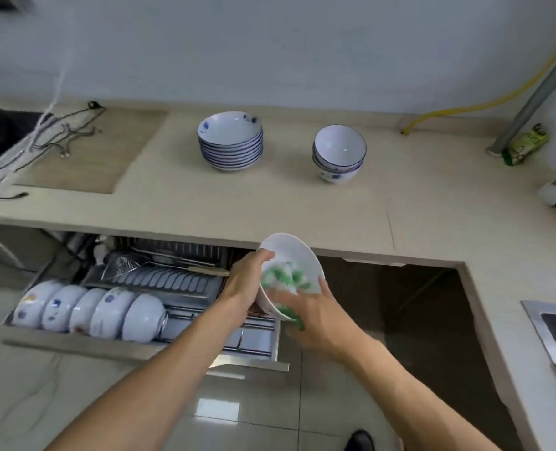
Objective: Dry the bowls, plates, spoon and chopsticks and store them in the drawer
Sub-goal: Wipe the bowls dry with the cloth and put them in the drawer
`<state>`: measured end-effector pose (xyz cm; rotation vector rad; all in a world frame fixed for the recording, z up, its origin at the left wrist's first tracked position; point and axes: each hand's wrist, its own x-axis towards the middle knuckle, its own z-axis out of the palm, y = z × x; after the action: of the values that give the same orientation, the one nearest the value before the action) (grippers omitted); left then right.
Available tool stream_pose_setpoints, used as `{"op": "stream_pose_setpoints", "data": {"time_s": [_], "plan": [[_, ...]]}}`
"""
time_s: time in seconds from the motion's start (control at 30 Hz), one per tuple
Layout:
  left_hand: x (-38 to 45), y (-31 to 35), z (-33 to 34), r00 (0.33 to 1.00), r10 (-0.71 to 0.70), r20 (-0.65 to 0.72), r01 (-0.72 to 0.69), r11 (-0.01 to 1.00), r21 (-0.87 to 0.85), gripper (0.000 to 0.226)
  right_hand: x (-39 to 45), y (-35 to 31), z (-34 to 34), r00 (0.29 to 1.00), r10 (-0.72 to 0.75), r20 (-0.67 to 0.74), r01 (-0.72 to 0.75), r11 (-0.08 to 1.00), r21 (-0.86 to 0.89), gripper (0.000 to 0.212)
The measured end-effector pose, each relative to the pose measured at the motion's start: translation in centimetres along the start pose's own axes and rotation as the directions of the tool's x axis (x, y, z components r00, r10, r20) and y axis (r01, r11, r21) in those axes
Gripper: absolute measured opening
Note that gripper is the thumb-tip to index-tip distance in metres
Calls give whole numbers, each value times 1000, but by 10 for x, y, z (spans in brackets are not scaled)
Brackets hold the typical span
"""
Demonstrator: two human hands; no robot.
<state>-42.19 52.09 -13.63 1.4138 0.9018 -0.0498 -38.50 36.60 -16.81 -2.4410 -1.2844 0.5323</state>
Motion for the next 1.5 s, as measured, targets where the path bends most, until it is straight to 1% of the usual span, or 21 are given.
{"op": "stream_pose_setpoints", "data": {"time_s": [0.07,0.17,0.2,0.23,0.27,0.3,0.33,0.4,0.43,0.5,0.53,0.6,0.7,0.73,0.87,0.97,1.07,1.13,1.23,1.37,1.5], "plan": [[-1,-2,-38,993,-115,23,116,993,-30,41,14,-11,6,997,-27,75,44,972,-232,73],[1,-5,-79,969,-221,108,230,969,-89,29,36,-32,10,985,-57,166,111,933,-341,56],[2,-7,-88,973,-212,91,219,973,-77,33,43,-38,13,981,-81,174,137,931,-339,49],[5,-12,-98,986,-161,41,161,987,10,43,51,-43,19,977,-108,185,165,929,-330,43],[6,-16,-109,997,-78,-10,78,979,186,57,60,-47,25,969,-127,210,192,925,-328,38],[6,-23,-123,999,25,-28,-13,925,379,70,71,-51,32,959,-144,244,221,919,-327,37],[6,-30,-135,993,116,23,-110,834,541,82,80,-54,37,948,-157,277,247,912,-327,37],[8,-46,-151,960,177,216,-279,598,751,87,95,-59,43,926,-194,324,295,906,-302,37],[10,-54,-158,944,177,278,-329,454,828,82,105,-62,47,915,-228,332,327,901,-284,36],[18,-63,-166,929,193,315,-349,178,920,56,118,-65,51,904,-264,336,350,908,-228,34],[25,-65,-172,928,208,310,-336,101,936,40,128,-65,54,901,-277,334,349,920,-177,34],[38,-66,-180,931,210,300,-318,60,946,23,141,-61,58,908,-283,310,320,945,-73,35],[55,-63,-183,947,183,262,-283,94,955,25,161,-48,64,943,-270,197,270,963,28,44],[60,-63,-182,959,163,232,-254,137,957,27,166,-45,65,954,-251,167,247,968,42,50],[79,-67,-181,996,29,82,-86,487,869,31,190,-35,80,993,-100,58,91,985,147,53],[95,-83,-186,992,-125,-6,97,741,664,30,203,-29,92,993,83,79,-102,953,285,45],[111,-99,-191,976,-188,-108,217,875,434,35,213,-28,106,961,214,173,-271,848,456,29],[120,-109,-194,961,-201,-191,251,923,292,34,218,-31,114,936,279,216,-352,765,539,29],[133,-119,-200,941,-227,-250,270,951,153,29,225,-43,128,913,294,283,-409,669,621,31],[149,-129,-209,932,-261,-250,294,950,107,24,229,-53,147,887,323,330,-462,593,659,32],[169,-140,-221,931,-289,-224,318,942,109,25,230,-55,160,858,415,304,-508,592,626,36]]}}
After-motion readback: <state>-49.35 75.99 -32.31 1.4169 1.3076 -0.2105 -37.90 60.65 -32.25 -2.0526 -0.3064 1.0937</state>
